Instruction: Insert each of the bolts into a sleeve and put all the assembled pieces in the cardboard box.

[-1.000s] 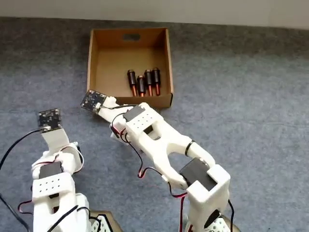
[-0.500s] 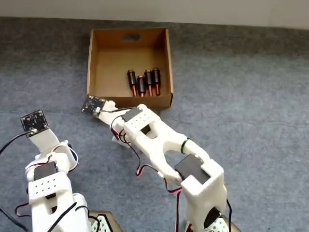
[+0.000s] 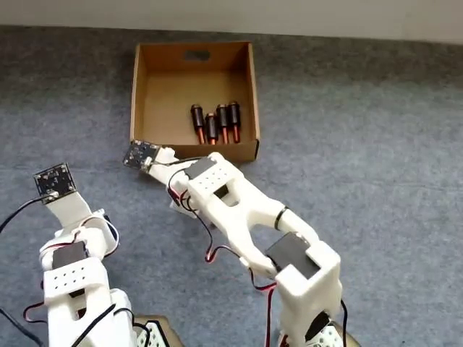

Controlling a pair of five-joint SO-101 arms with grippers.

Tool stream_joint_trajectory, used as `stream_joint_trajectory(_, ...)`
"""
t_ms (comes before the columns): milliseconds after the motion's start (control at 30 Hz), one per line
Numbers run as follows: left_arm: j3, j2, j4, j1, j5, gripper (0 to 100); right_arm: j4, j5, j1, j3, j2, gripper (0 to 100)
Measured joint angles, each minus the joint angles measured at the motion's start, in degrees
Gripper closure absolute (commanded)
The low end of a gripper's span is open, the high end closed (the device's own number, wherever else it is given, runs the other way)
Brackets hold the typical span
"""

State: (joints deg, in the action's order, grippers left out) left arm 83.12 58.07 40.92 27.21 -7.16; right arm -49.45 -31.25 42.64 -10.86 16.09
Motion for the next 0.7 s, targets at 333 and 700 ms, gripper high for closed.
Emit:
stream_joint_trajectory(333,0.00,0.00,0.00,0.00,0.00,99,-0.88,-0.44,-0.44,0.00,-4.22,74.6)
stream_joint_trajectory(700,0.00,0.00,0.00,0.00,0.00,99,4.22,-3.43,-3.96,0.97,1.49,74.6)
